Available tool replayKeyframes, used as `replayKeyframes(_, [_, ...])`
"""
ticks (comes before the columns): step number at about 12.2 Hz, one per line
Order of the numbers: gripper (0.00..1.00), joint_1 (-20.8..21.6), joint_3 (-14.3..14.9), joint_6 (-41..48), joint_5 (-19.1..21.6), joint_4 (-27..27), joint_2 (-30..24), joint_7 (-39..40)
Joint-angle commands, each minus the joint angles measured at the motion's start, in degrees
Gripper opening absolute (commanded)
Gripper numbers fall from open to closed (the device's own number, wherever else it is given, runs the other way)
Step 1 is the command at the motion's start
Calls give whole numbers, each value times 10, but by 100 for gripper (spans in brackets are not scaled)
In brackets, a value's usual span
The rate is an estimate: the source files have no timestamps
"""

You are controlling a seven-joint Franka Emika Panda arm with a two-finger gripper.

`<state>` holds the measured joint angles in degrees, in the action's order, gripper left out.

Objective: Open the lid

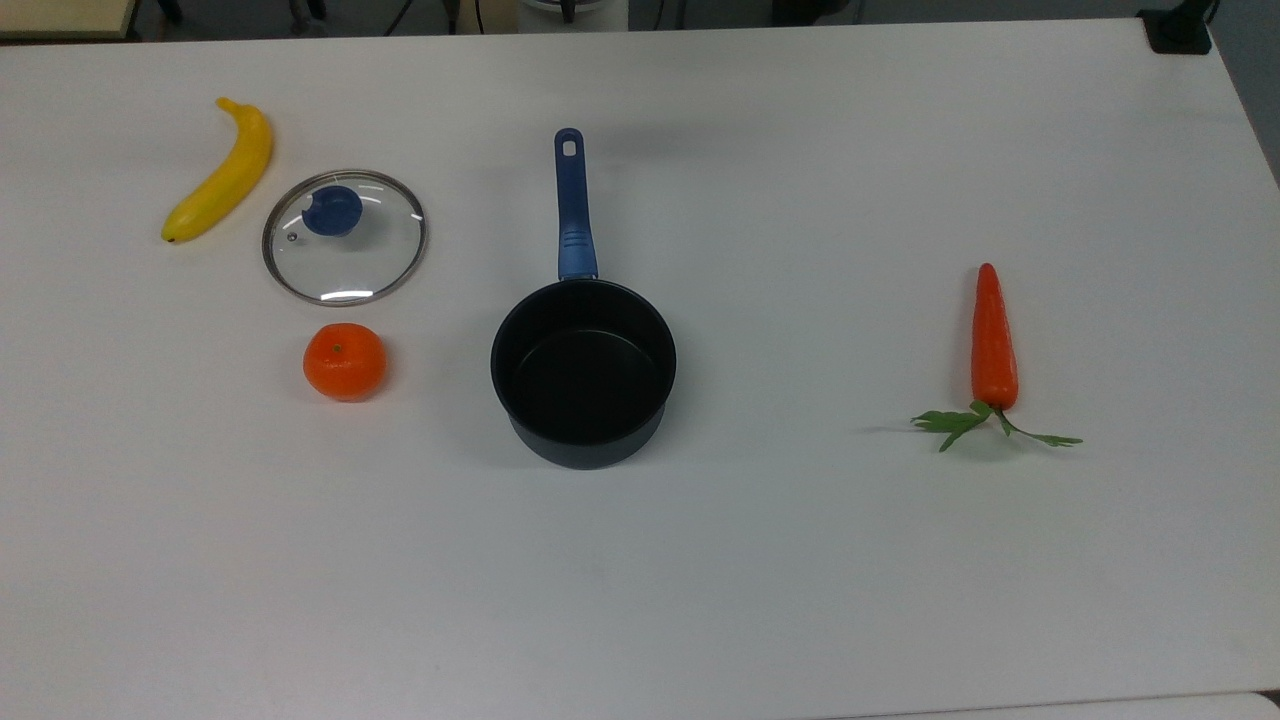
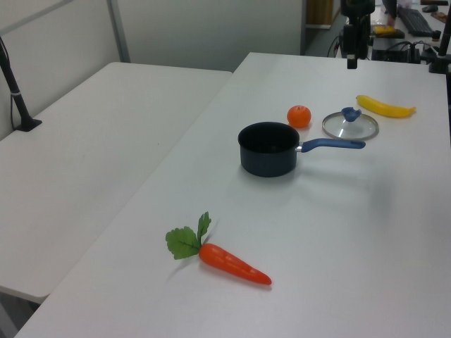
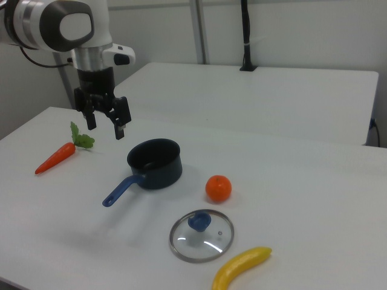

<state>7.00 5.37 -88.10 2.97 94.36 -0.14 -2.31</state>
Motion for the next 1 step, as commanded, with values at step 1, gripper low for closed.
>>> replayKeyframes(1, [100,6,10,13,-12,-8,1,-10])
